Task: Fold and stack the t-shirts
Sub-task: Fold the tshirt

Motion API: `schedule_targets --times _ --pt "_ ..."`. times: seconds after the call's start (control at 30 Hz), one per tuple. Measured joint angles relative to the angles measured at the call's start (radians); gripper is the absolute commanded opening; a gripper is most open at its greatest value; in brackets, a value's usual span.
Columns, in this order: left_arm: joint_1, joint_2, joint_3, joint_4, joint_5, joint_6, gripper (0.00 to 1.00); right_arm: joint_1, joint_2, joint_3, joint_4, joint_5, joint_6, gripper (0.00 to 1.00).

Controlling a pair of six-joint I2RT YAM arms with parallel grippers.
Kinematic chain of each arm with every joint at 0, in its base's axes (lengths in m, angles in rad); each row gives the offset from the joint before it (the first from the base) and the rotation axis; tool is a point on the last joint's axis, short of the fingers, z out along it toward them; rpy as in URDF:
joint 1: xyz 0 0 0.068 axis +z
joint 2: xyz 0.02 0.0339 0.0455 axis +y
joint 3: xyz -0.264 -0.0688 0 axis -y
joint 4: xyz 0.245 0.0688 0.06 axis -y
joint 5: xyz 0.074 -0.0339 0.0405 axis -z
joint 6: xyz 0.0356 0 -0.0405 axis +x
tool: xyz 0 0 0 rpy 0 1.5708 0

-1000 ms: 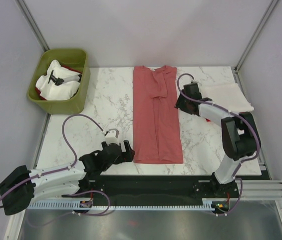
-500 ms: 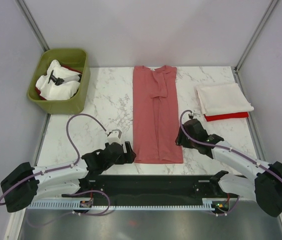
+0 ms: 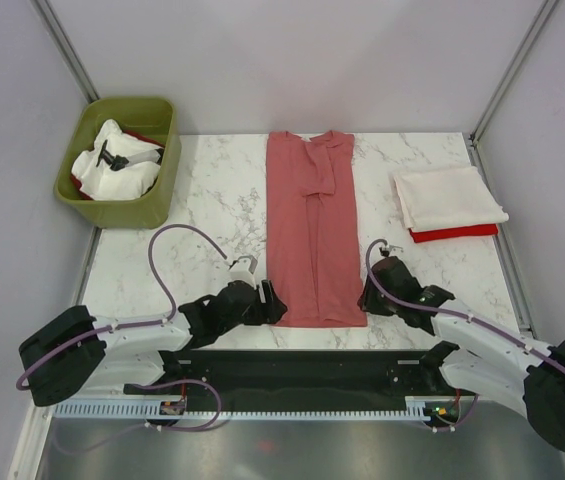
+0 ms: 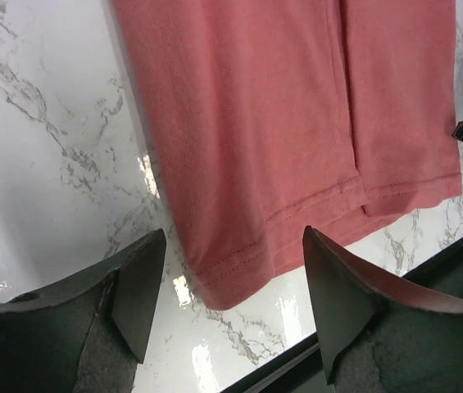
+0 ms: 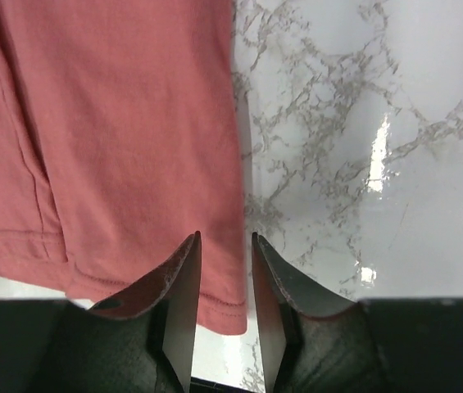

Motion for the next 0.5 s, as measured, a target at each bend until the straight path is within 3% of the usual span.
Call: schedule_targets --times 0.13,0.5 --pt "0.0 -0.004 0.0 -0.006 0.008 0.0 0.76 0.031 -0.039 -0.017 -0.006 -0.006 0.02 0.41" --pt "0.0 -0.048 0.0 -0.079 0.005 0.0 0.76 0.246 0.123 0.054 -0.029 0.129 0.095 0.41"
